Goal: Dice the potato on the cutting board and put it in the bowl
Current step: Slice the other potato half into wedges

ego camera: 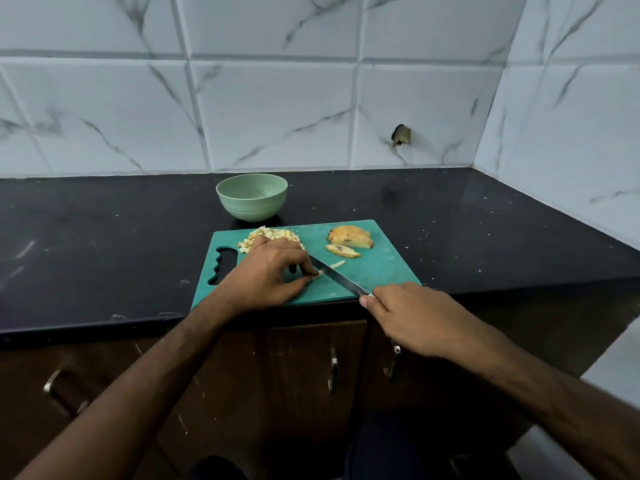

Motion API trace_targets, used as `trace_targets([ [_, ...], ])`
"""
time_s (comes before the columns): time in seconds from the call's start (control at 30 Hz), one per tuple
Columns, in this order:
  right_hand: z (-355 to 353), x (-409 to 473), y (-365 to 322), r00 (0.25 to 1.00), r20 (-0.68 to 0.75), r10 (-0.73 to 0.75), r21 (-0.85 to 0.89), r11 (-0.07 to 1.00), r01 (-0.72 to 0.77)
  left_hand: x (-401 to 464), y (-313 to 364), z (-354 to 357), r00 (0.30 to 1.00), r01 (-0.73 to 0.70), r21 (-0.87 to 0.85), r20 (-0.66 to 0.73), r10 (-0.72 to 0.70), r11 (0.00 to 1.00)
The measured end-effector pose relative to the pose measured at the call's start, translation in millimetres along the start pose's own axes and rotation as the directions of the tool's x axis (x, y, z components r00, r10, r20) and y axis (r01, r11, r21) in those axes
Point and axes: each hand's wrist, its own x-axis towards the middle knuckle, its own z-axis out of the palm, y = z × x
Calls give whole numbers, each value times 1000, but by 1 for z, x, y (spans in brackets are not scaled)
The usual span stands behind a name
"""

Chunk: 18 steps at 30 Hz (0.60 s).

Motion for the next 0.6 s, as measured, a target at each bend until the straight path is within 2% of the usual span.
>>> trace_targets([
  [0.33,-12,-1,-1,1000,0,-23,11,1000,23,-2,1,-3,1000,7,-4,-19,-7,1000],
  [0.6,7,0,-9,998,-45,-32,-38,999,31,-1,2,-2,1000,1,-2,-26,-1,1000],
])
